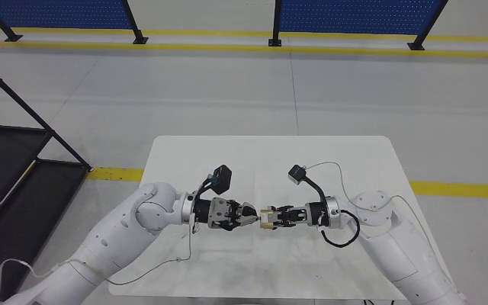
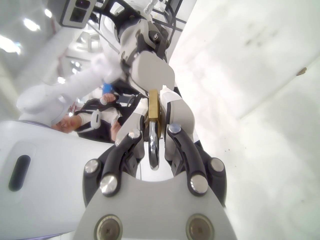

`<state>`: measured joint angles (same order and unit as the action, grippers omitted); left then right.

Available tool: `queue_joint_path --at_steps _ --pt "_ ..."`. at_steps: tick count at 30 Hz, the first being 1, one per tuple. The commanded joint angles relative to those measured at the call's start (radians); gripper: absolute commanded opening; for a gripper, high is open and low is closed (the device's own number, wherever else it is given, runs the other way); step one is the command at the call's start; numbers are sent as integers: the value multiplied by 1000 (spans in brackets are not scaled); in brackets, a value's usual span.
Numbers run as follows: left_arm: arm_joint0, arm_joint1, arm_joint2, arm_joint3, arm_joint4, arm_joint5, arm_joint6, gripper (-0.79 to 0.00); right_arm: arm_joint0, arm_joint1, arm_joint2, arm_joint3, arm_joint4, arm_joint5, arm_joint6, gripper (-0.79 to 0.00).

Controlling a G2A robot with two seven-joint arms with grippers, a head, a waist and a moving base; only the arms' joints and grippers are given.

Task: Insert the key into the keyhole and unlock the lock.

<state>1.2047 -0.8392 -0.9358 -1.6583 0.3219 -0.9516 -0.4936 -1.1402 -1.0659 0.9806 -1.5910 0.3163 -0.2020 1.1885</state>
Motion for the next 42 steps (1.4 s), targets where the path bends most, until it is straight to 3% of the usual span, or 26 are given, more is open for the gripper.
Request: queue_joint_path --at_steps 1,17,42 --pt "13 -1 -13 -12 58 -2 35 -785 0 0 0 0 0 0 0 -785" --pt "94 -8 -94 -101 405 4 241 -785 0 0 0 0 0 0 0 -785" --pt "220 -10 -180 -222 941 119 536 -785 0 0 0 0 0 0 0 -785"
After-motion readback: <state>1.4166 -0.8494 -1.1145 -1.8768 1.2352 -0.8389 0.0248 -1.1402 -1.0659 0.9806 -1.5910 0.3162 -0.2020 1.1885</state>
